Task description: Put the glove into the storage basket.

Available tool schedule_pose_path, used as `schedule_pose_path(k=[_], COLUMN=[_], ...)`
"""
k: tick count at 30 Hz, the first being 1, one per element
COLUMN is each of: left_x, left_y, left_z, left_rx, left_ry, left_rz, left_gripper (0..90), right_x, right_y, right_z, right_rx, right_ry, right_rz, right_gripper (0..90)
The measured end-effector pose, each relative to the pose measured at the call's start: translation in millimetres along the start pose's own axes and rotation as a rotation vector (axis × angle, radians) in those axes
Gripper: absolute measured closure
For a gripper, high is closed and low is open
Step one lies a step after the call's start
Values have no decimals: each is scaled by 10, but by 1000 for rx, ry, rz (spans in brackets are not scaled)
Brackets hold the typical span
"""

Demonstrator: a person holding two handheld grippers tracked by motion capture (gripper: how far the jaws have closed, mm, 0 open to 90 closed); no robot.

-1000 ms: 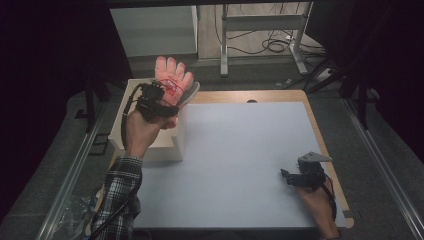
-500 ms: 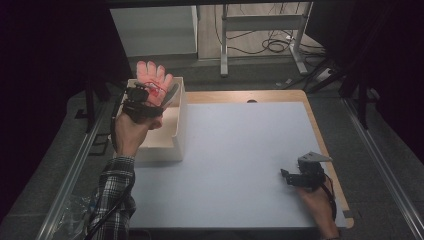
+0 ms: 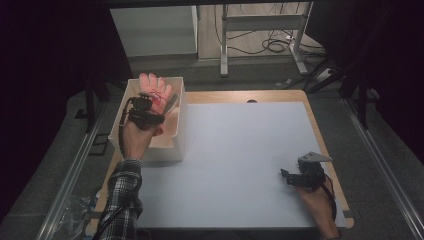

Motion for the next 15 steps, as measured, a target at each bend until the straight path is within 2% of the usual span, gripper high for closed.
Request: schedule_pose_path(k=[6, 11, 15], left_x=[-15, 22, 72], left_y=[220, 342, 440], left_z=[-27, -69, -126], left_rx=[8, 13, -7], left_ry=[-1, -2, -16], left_rz=[57, 106, 152], left_gripper=[443, 429, 419], right_x=[0, 0, 0], right_y=[0, 0, 1], right_z=[0, 0, 0], right_rx=[0, 0, 0], right_ry=[0, 0, 0], right_rz=[0, -1, -1], right_gripper=[221, 221, 221])
Point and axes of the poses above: each handheld gripper's, and its own axes: y roughly forward along the jaws, x roughly out of its top, z roughly to its left, the point moved 2 cm from there along y, roughly forward along the jaws, and after that the axes turned 13 degrees about y, right-handed, at the moved point
